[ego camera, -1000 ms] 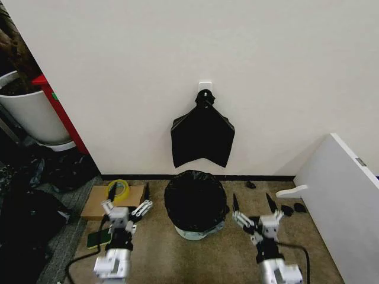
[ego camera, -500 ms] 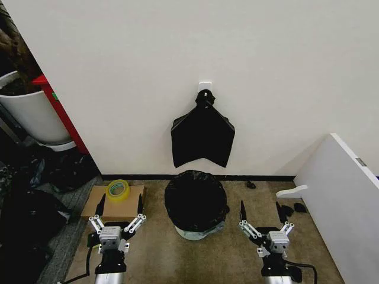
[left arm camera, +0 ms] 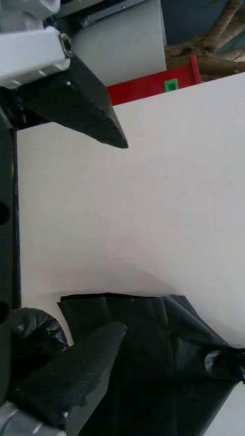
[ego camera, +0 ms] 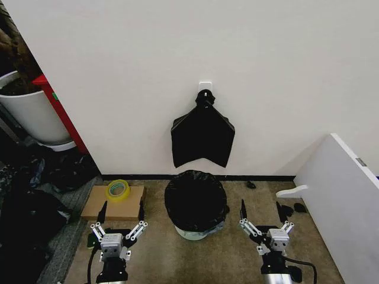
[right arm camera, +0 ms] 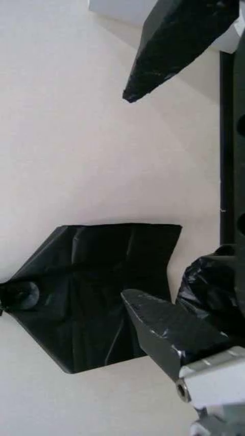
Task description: Place the garbage bag over the trash bin.
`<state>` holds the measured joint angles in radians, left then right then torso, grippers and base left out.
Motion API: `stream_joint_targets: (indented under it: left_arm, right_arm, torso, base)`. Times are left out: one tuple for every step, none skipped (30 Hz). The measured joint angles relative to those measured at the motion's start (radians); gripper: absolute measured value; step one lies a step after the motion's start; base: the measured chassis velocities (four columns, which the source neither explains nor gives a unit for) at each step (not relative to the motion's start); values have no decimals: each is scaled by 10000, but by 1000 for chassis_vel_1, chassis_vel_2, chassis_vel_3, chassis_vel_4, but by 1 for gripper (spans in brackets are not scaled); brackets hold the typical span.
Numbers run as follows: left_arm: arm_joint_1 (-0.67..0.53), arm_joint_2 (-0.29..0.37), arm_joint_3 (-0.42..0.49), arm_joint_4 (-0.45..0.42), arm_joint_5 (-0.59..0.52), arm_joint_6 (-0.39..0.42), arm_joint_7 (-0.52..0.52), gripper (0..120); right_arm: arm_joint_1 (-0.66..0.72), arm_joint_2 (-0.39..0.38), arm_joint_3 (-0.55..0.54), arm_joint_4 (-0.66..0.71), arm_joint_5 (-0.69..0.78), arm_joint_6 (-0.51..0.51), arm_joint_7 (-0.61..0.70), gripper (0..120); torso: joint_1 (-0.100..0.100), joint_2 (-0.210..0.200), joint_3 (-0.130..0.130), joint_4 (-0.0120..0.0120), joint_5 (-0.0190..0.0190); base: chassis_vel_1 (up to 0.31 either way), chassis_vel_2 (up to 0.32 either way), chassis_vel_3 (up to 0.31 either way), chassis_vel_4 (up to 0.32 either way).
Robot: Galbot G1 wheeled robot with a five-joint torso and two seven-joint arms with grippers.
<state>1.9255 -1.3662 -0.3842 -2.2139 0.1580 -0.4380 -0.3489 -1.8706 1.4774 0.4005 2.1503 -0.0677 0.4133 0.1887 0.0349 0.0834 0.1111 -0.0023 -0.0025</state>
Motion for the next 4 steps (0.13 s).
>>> stream_joint_targets:
  left_arm:
    - [-5,0,0,1,0,0,0,100]
    - [-5,0,0,1,0,0,0,100]
    - [-41,-2,-1,16,7,12,4,100]
    - [-53,-9,-1,28,19,21,6,100]
  right_arm:
    - [1,0,-1,0,0,-1,0,100]
    - [1,0,-1,0,0,-1,0,100]
    - [11,1,-9,-3,0,-7,0,100]
    - [23,1,-11,-19,1,-16,0,100]
  torso:
    - [0,0,0,0,0]
    - [0,0,0,0,0]
    - [0,0,0,0,0]
    - [0,0,0,0,0]
  base:
    - [0,0,0,0]
    - [0,0,0,0]
    - [0,0,0,0]
    - [0,0,0,0]
